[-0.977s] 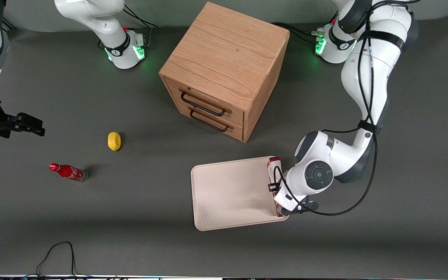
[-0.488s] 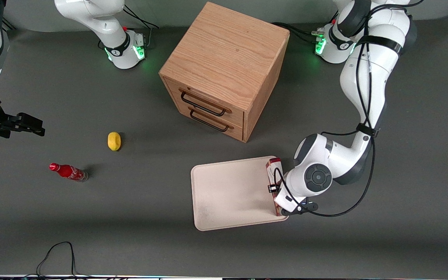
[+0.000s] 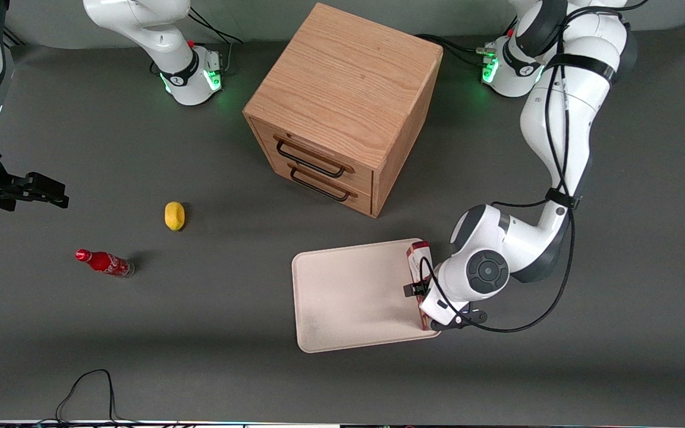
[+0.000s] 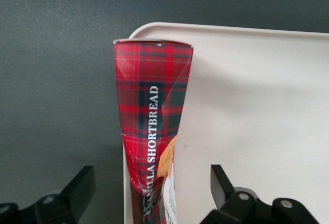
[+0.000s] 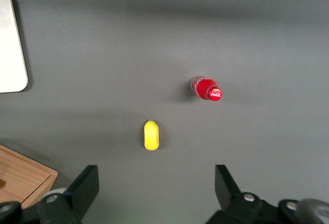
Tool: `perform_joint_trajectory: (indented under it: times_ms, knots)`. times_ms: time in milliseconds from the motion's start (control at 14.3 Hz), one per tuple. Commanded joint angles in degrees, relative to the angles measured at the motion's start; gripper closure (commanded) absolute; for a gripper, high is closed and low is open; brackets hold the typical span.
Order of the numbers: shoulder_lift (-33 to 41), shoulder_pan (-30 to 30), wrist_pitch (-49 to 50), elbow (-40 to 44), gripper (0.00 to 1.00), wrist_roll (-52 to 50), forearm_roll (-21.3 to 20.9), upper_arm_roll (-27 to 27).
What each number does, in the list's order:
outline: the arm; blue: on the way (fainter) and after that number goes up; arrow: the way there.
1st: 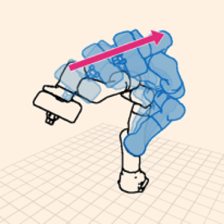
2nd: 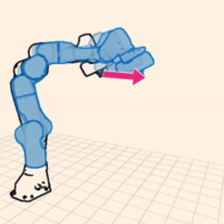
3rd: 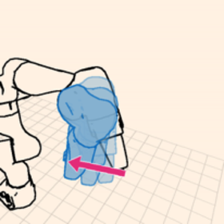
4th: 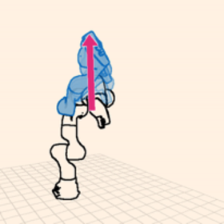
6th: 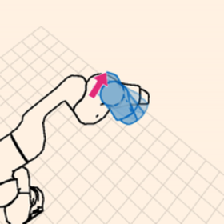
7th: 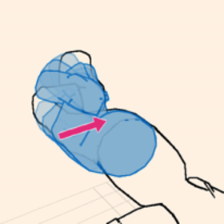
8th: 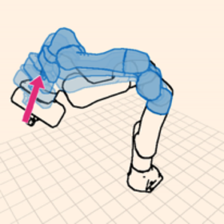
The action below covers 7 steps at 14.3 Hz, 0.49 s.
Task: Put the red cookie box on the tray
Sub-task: 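Lower the box onto the tray's rim area and open the left gripper, then lift the open left gripper away from the box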
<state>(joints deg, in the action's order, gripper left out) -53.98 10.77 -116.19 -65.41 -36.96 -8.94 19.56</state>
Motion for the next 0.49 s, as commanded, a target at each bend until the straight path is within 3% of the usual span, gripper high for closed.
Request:
perform_joint_trajectory:
  times_ms: [0,419]
  knots:
    - [-0.42,0.31,-0.18,1.16,0.0,0.05,-0.38,-0.22]
    - [-0.07,0.22,0.69,1.25,0.0,0.22,-0.46,-0.22]
